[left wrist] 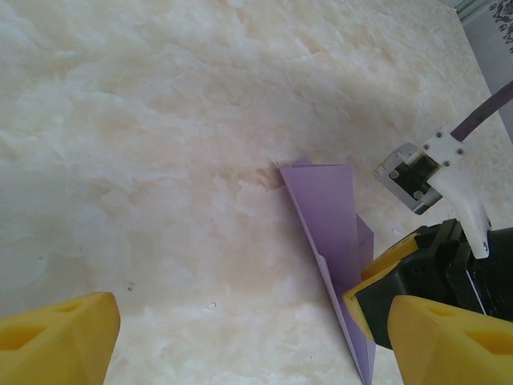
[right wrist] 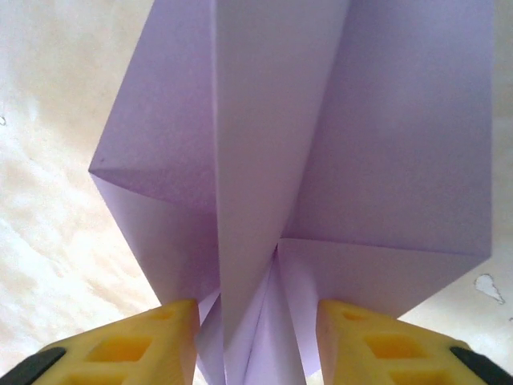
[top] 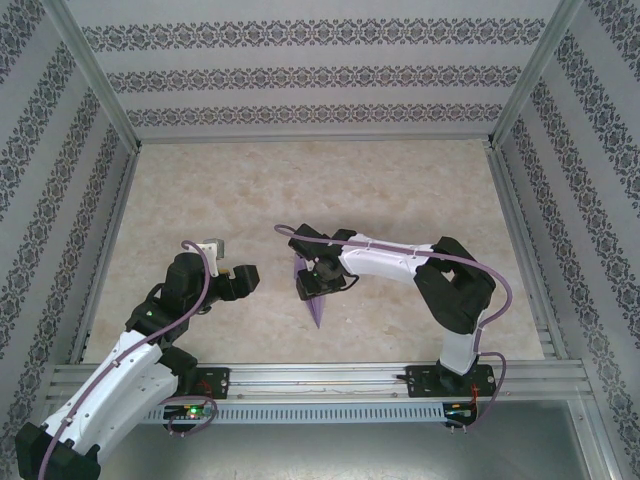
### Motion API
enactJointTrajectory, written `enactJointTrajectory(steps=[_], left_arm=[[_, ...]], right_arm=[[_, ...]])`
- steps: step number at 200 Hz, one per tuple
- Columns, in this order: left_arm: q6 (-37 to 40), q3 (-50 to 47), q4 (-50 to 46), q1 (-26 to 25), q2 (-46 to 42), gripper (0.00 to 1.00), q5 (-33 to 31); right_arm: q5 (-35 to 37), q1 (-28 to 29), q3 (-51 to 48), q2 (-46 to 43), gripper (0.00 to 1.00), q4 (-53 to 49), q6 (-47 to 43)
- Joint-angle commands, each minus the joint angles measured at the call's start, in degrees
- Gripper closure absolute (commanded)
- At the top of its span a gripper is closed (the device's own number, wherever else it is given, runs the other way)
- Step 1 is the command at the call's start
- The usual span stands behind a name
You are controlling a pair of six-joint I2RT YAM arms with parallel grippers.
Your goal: Fold a paper plane with a square sheet of paper (fold left side to right side)
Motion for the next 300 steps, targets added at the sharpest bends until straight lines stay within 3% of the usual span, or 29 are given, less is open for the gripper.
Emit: enactJointTrajectory(steps=[1, 54, 268, 300], left_arm=[[1.18, -0.29, -1.77, 0.75, -0.56, 0.13, -1.09], [1.12, -0.31, -1.68, 0.83, -0.51, 0.13, -1.03], [0.91, -0.72, -1.24, 0.83, -0.42, 0.12, -1.09], [0.94, -0.62, -1.33, 0.75, -0.42, 0.12, -1.09]], right_arm=[[1.12, 0.48, 1.33, 0.22, 0.62, -1.87, 0.27], [1.55, 0.79, 1.39, 0.79, 0.69, -2.14, 0.62], [2.36, 2.27, 2.80, 4.70, 0.77, -2.14, 1.85], [2.58, 2.32, 2.55, 4.68, 0.82, -1.87, 2.29]])
